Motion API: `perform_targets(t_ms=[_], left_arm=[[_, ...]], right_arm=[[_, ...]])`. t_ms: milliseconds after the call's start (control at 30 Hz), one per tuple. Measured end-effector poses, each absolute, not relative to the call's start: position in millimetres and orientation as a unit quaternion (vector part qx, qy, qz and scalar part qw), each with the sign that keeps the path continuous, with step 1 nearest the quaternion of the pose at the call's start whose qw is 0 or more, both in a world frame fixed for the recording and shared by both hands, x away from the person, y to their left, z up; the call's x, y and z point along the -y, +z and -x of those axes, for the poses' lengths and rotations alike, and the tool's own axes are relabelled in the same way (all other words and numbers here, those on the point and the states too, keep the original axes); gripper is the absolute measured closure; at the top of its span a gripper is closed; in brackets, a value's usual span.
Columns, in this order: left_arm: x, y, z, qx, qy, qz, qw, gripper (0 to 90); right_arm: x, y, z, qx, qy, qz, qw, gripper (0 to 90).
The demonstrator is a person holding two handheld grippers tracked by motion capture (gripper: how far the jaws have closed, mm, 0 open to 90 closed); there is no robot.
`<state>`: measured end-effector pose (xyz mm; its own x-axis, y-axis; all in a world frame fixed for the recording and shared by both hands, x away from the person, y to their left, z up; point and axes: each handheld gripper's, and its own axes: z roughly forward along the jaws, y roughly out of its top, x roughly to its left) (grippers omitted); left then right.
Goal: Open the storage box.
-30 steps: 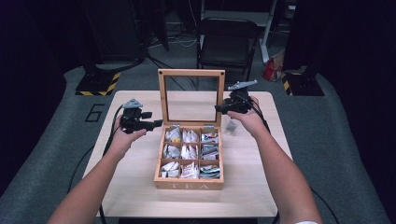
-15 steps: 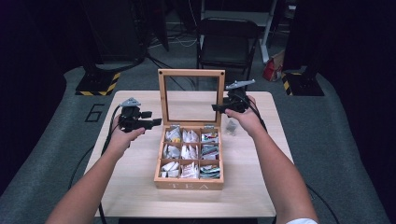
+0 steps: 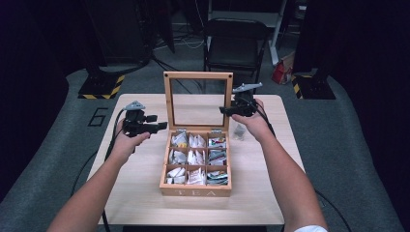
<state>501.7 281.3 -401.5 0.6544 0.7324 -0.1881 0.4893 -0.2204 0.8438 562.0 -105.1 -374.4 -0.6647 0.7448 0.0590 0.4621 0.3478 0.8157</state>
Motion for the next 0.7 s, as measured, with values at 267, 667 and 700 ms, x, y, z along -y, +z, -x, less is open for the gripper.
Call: perform_targets(t_ms=[267,667,700], left_arm=[[-281.8,-400.9,-501.8,-0.398,0.125,-0.771,0.481,38.5],[-278.4,-396.2,-502.1,-0.396,0.130,-0.772,0.479,42.0],[-277.9,-395.9,-502.2,-0.396,0.128,-0.772,0.480,42.2]], right_arm=[[108.9,-371.5,-560.4,-0.804,0.431,-0.378,0.158,54.4],[116.6,-367.1,-553.4,-0.803,0.439,-0.377,0.143,66.4],[117.3,-367.6,-552.6,-0.802,0.442,-0.376,0.141,66.4]])
